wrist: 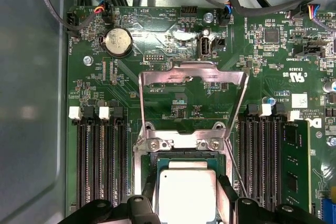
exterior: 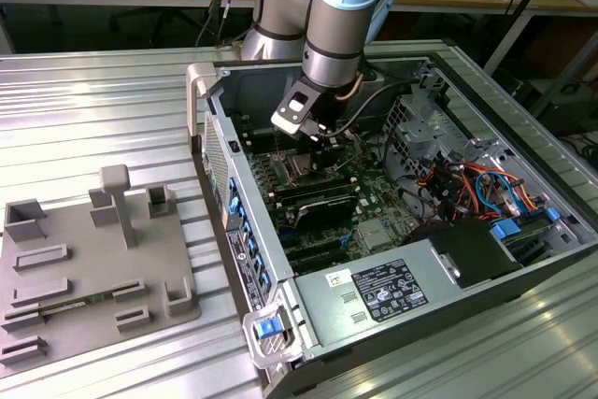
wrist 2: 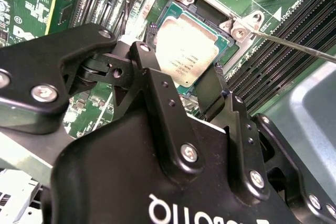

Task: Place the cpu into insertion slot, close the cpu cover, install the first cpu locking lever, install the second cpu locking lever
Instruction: 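Place the cpu into insertion slot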

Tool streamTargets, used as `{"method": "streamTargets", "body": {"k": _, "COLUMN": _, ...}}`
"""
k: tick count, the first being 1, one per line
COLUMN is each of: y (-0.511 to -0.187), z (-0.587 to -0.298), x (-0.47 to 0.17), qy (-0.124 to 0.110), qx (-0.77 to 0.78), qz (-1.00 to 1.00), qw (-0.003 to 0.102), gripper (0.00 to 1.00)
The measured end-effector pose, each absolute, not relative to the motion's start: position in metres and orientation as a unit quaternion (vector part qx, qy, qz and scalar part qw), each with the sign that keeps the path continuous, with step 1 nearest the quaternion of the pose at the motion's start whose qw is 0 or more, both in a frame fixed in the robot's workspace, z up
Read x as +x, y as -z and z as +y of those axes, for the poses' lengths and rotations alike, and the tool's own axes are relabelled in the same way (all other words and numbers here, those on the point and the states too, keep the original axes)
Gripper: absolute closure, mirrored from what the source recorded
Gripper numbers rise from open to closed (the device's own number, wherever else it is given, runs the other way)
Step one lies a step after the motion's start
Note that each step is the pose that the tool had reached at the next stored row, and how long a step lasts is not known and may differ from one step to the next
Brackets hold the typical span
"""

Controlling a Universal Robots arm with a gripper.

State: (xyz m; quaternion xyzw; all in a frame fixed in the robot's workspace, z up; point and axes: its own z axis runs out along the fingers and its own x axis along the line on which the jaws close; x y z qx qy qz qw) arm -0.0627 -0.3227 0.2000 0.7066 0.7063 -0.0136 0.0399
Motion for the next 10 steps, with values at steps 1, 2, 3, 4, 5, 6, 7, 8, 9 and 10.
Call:
{"method": "streamTargets", "body": {"k": 1, "y": -0.1999, "z": -0.3227, "x": -0.0626, "qy": 0.014, "qx": 0.707, "qz": 0.706, "qw": 0.040, "gripper": 0.46}}
{"method": "streamTargets", "body": {"k": 2, "y": -0.1998, "z": -0.3227, "x": -0.0625, "qy": 0.014, "qx": 0.707, "qz": 0.706, "qw": 0.040, "gripper": 0.46}}
{"method": "streamTargets", "body": {"k": 3, "y": -0.1998, "z": -0.3227, "x": -0.0625, "qy": 0.014, "qx": 0.707, "qz": 0.706, "qw": 0.040, "gripper": 0.46}}
{"method": "streamTargets", "body": {"k": 4, "y": -0.1997, "z": -0.3227, "x": -0.0622, "qy": 0.014, "qx": 0.707, "qz": 0.706, "qw": 0.040, "gripper": 0.46}}
{"method": "streamTargets", "body": {"k": 5, "y": -0.1995, "z": -0.3225, "x": -0.0615, "qy": 0.013, "qx": 0.707, "qz": 0.706, "qw": 0.040, "gripper": 0.46}}
{"method": "streamTargets", "body": {"k": 6, "y": -0.1995, "z": -0.3224, "x": -0.0614, "qy": 0.014, "qx": 0.707, "qz": 0.706, "qw": 0.040, "gripper": 0.46}}
{"method": "streamTargets", "body": {"k": 7, "y": -0.1995, "z": -0.3224, "x": -0.0614, "qy": 0.014, "qx": 0.707, "qz": 0.706, "qw": 0.040, "gripper": 0.46}}
{"method": "streamTargets", "body": {"k": 8, "y": -0.1995, "z": -0.3224, "x": -0.0613, "qy": 0.014, "qx": 0.706, "qz": 0.707, "qw": 0.040, "gripper": 0.46}}
{"method": "streamTargets", "body": {"k": 9, "y": -0.1995, "z": -0.3224, "x": -0.0613, "qy": 0.014, "qx": 0.706, "qz": 0.707, "qw": 0.040, "gripper": 0.46}}
{"method": "streamTargets", "body": {"k": 10, "y": -0.1995, "z": -0.3224, "x": -0.0613, "qy": 0.014, "qx": 0.704, "qz": 0.709, "qw": 0.040, "gripper": 0.46}}
